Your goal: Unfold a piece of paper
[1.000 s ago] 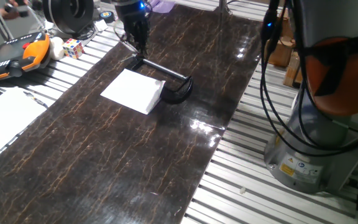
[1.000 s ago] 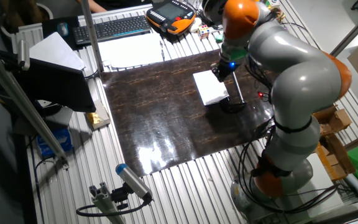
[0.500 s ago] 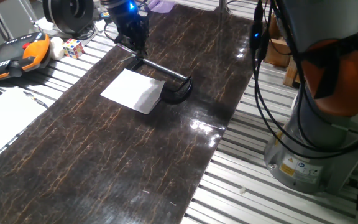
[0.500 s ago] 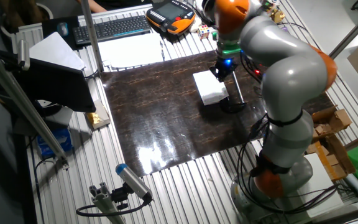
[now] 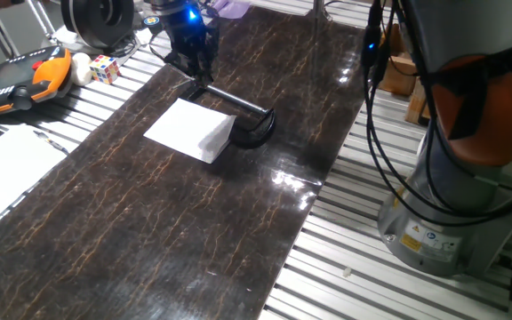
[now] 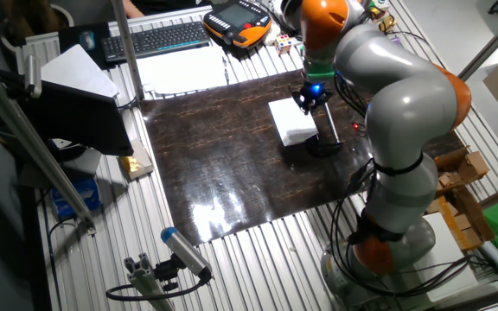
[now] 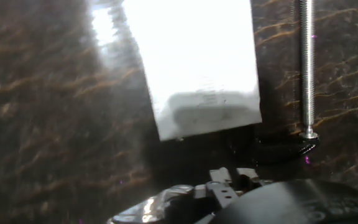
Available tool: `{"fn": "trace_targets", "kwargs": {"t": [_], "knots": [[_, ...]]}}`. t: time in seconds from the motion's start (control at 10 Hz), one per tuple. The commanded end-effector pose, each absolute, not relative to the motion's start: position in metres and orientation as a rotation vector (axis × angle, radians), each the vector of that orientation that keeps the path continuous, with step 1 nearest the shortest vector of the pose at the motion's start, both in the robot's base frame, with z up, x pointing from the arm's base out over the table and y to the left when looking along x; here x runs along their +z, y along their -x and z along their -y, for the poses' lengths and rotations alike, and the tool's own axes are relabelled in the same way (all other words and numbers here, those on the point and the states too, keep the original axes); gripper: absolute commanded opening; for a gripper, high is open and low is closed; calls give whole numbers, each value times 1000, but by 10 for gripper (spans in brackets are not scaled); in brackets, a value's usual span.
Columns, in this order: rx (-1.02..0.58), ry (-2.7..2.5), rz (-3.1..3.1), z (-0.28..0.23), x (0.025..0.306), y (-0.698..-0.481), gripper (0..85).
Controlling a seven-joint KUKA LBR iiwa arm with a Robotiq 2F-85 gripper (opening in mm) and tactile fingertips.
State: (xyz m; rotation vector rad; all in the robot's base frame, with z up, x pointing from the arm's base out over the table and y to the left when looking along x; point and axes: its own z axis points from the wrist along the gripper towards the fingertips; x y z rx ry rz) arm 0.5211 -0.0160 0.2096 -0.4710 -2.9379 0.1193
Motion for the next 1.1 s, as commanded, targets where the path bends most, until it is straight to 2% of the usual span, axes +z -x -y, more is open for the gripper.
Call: {"fn": "trace_targets", "kwargs": {"t": [0.0,0.6,1.0], "knots": [[109,616,2925,23,195,-522,377],[75,630,3017,74,110,-514,460],[73,656,3050,74,81,-512,467]]}}
